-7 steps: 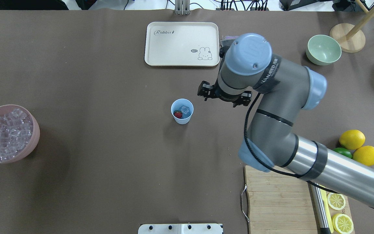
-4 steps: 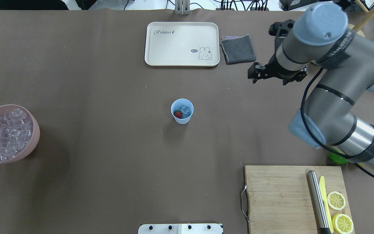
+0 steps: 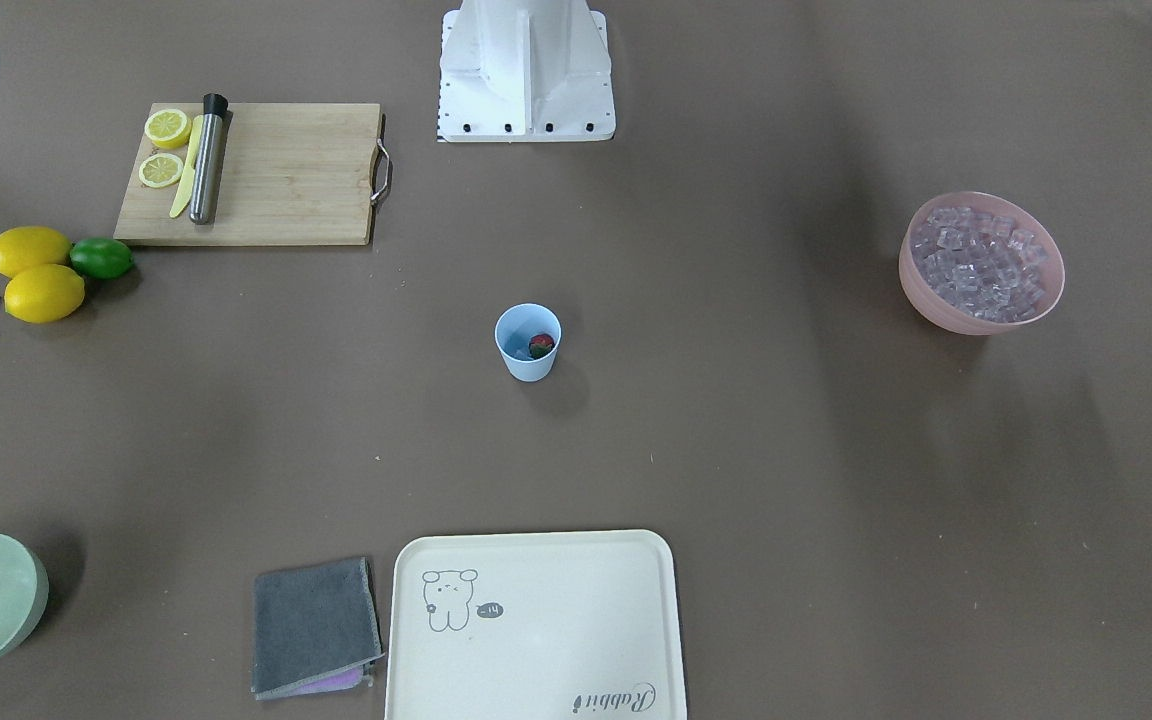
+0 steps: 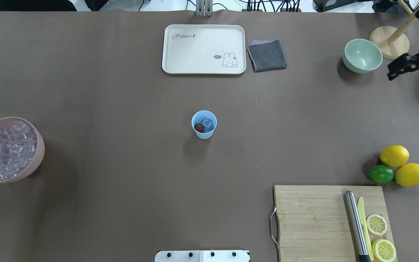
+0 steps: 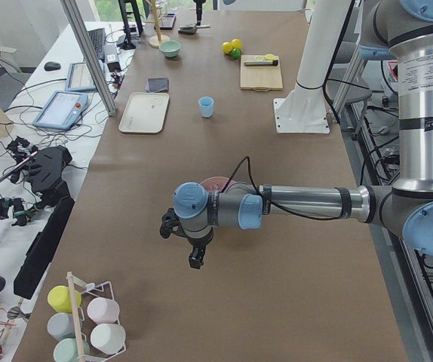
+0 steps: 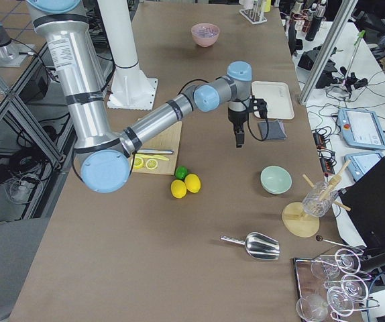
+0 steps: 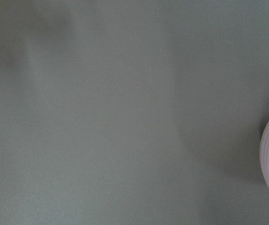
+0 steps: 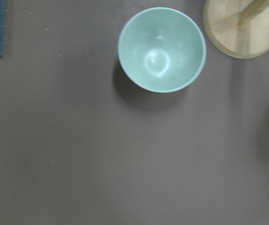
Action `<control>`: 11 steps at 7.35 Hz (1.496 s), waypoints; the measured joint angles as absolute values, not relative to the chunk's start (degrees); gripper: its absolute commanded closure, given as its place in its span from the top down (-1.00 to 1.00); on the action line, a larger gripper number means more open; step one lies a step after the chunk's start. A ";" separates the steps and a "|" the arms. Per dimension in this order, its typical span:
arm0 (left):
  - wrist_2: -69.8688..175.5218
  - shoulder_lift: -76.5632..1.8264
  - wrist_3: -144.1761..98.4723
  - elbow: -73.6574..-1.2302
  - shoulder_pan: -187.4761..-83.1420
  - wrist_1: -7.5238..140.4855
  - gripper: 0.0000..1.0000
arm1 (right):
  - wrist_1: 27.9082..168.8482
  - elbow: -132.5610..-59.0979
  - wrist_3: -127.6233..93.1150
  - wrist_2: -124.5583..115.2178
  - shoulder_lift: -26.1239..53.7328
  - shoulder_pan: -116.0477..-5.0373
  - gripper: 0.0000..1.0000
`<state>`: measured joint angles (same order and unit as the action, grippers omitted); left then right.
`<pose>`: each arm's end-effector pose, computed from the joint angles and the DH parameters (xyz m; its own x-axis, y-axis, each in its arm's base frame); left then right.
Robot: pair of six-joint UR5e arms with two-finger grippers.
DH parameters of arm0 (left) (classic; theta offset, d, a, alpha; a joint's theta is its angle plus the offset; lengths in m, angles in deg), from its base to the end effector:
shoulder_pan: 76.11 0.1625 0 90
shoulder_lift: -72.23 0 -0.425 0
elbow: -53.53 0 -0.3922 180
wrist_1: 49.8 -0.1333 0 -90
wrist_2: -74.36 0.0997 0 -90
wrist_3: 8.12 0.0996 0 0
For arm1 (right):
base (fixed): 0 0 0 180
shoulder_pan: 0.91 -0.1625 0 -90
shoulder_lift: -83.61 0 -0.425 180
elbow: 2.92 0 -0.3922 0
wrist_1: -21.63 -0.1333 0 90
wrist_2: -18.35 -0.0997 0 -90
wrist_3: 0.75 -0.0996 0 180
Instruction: Put ice and strawberries in cup
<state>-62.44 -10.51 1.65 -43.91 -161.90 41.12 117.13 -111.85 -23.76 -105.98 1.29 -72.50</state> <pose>-0.0283 -0.4428 0.6491 0.6593 0.2325 -0.7150 -0.1880 0.9718 0.1426 -0.0942 -0.5273 0.4488 0.7773 -0.0714 0.6250 -0.0100 0.9920 0.1259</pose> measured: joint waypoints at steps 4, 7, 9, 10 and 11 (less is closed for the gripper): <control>-62.52 -9.62 1.74 -44.02 -161.90 41.26 0.98 | 114.98 -110.87 -12.44 -107.11 -13.56 -83.68 1.00; -62.54 -8.86 1.81 -44.05 -161.87 41.50 0.98 | 115.04 -108.70 -12.25 -107.93 -16.72 -86.23 1.00; -62.57 -8.82 1.81 -44.15 -161.89 41.67 0.98 | 115.23 -108.43 -12.25 -110.96 -18.47 -86.93 1.00; -62.56 -8.81 1.81 -44.15 -161.89 41.75 0.98 | 115.33 -108.45 -12.21 -112.38 -18.83 -87.11 1.00; -62.47 -8.81 1.81 -44.14 -161.92 41.82 0.98 | 115.38 -108.48 -12.21 -113.03 -18.99 -87.17 1.00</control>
